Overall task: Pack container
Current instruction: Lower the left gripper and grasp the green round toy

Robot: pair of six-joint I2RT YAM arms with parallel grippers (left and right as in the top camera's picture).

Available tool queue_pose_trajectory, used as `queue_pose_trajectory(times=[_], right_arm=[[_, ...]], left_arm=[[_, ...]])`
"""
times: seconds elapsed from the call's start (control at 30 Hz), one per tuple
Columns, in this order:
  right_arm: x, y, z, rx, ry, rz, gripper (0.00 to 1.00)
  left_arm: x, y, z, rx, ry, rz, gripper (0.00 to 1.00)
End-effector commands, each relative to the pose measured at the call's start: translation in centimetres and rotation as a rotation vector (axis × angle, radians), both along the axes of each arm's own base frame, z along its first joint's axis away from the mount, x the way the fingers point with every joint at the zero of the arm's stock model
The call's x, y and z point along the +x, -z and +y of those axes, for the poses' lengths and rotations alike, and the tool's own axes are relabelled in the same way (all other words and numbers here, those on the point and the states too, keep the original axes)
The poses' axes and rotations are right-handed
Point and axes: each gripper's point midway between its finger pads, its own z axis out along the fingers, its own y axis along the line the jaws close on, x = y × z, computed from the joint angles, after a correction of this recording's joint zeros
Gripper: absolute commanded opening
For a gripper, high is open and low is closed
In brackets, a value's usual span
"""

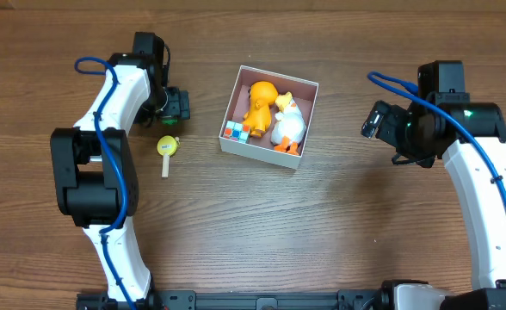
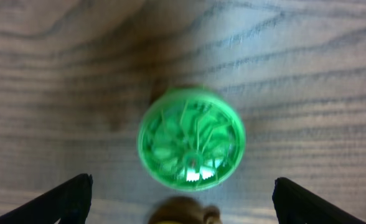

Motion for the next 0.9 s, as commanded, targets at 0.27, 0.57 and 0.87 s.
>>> queue_pose_trajectory(times=[0.27,0.57,0.87], right_arm=[[-0.1,-0.5,-1.0,-0.054,0.013,-0.012,1.00],[-0.2,-0.5,-1.0,-0.054,0.013,-0.009,1.00],[-0.3,-0.4,-1.0,-0.054,0.013,-0.005,1.00]], left_arm=[[1.4,1.0,-0.6,-0.012,0.022,-0.078,0.85],[1.6,1.3,-0.5,-0.009,0.020,-0.091,0.84],[1.1,2.4,-0.5,-0.006,0.032,-0.084,0.81]])
